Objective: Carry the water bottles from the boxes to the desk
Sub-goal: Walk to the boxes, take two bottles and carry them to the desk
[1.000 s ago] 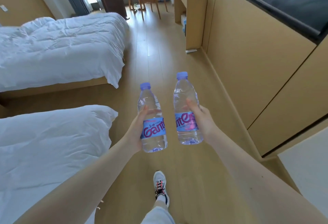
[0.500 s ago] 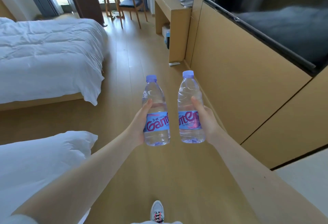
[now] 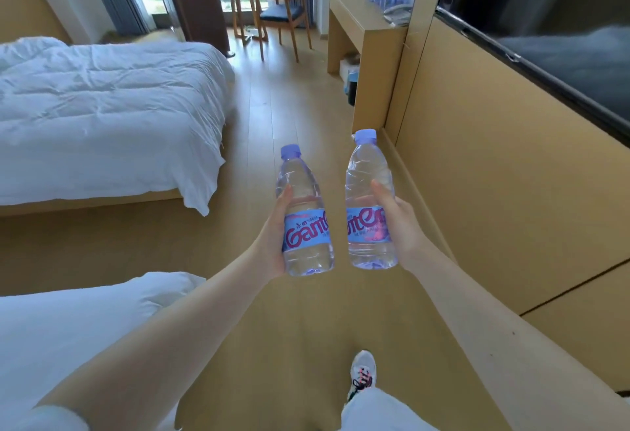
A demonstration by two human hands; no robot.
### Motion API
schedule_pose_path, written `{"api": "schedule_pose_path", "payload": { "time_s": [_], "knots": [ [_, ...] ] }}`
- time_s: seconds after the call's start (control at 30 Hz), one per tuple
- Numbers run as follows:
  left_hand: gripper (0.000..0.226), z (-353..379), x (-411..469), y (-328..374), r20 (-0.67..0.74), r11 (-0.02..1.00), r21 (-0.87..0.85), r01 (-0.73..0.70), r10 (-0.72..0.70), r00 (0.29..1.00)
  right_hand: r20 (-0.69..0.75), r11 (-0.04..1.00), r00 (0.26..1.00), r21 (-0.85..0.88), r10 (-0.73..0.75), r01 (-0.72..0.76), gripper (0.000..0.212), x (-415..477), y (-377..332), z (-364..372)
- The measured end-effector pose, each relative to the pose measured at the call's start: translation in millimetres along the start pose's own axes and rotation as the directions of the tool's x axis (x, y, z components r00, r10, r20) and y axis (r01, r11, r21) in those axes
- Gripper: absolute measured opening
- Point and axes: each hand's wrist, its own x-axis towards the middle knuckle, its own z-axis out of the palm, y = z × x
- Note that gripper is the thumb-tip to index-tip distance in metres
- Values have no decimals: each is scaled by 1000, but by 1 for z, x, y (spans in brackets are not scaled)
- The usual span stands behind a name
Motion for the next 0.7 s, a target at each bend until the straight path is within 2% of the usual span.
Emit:
{"api": "schedule_pose_path", "payload": {
  "time_s": [0.23,0.37,0.5,0.7],
  "knots": [
    [84,-24,61,47,-156,1000,-14,-21,19,988,115,998,992,25,46,-49,53,99,-17,23],
    [67,-23,106,85,-182,997,-44,-60,51,982,160,997,986,59,44,-54,68,164,-42,27],
    [61,-10,151,124,-183,997,-38,-65,57,982,184,997,981,45,59,-68,57,227,-71,19],
    [61,7,213,162,-146,991,-89,-95,82,986,191,998,981,38,46,-54,53,300,-101,5]
  ]
}}
